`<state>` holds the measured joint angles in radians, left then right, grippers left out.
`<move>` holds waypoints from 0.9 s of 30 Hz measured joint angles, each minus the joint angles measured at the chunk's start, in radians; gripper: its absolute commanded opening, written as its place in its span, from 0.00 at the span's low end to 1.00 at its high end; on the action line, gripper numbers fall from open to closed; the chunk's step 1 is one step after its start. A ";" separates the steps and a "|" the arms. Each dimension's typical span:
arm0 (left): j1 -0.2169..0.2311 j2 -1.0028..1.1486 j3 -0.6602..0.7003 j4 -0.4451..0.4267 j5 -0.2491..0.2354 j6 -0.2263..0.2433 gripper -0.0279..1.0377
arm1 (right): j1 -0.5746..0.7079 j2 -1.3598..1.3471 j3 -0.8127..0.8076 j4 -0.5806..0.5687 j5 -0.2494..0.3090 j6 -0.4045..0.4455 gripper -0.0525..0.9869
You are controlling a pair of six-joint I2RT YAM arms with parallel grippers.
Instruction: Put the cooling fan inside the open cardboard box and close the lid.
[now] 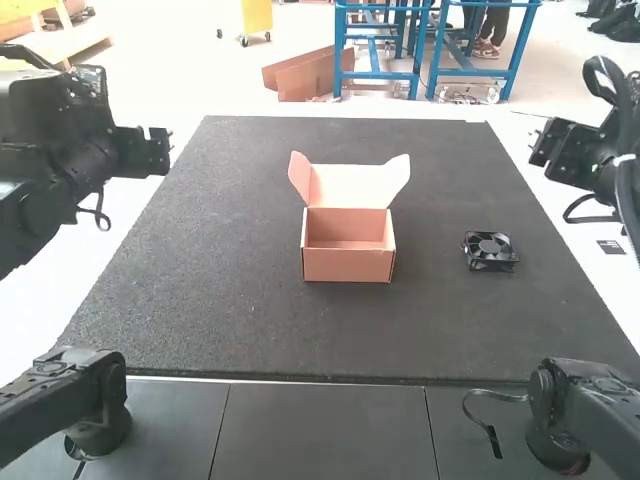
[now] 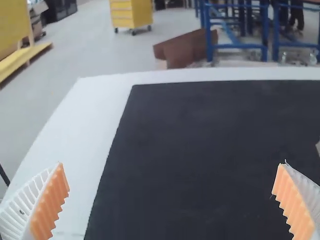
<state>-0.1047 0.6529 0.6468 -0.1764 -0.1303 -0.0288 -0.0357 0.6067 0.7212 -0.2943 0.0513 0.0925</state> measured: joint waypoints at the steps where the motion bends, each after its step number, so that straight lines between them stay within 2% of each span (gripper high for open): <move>1: 0.000 0.032 0.019 -0.032 0.003 -0.003 0.93 | 0.000 0.013 0.021 -0.022 0.000 -0.002 0.92; 6: -0.003 0.148 0.100 -0.166 0.059 -0.014 0.93 | 0.000 0.124 0.145 -0.130 -0.002 -0.016 0.92; 9: -0.017 0.159 0.127 -0.187 0.103 -0.017 0.93 | 0.000 0.222 0.216 -0.219 -0.002 -0.043 0.92; 12: -0.050 0.159 0.159 -0.195 0.127 -0.018 0.93 | 0.000 0.327 0.266 -0.291 -0.002 -0.083 0.92; 16: -0.134 0.159 0.177 -0.235 0.142 -0.020 0.93 | 0.000 0.455 0.313 -0.394 -0.001 -0.151 0.92; 19: -0.201 0.161 0.184 -0.282 0.151 -0.024 0.93 | 0.000 0.526 0.320 -0.420 -0.001 -0.198 0.92; 27: -0.370 0.166 0.214 -0.290 0.157 -0.066 0.93 | -0.055 0.695 0.383 -0.486 -0.002 -0.265 0.92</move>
<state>-0.4744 0.8188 0.8612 -0.4664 0.0265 -0.0948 -0.0902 1.3014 1.1042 -0.7807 0.0494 -0.1722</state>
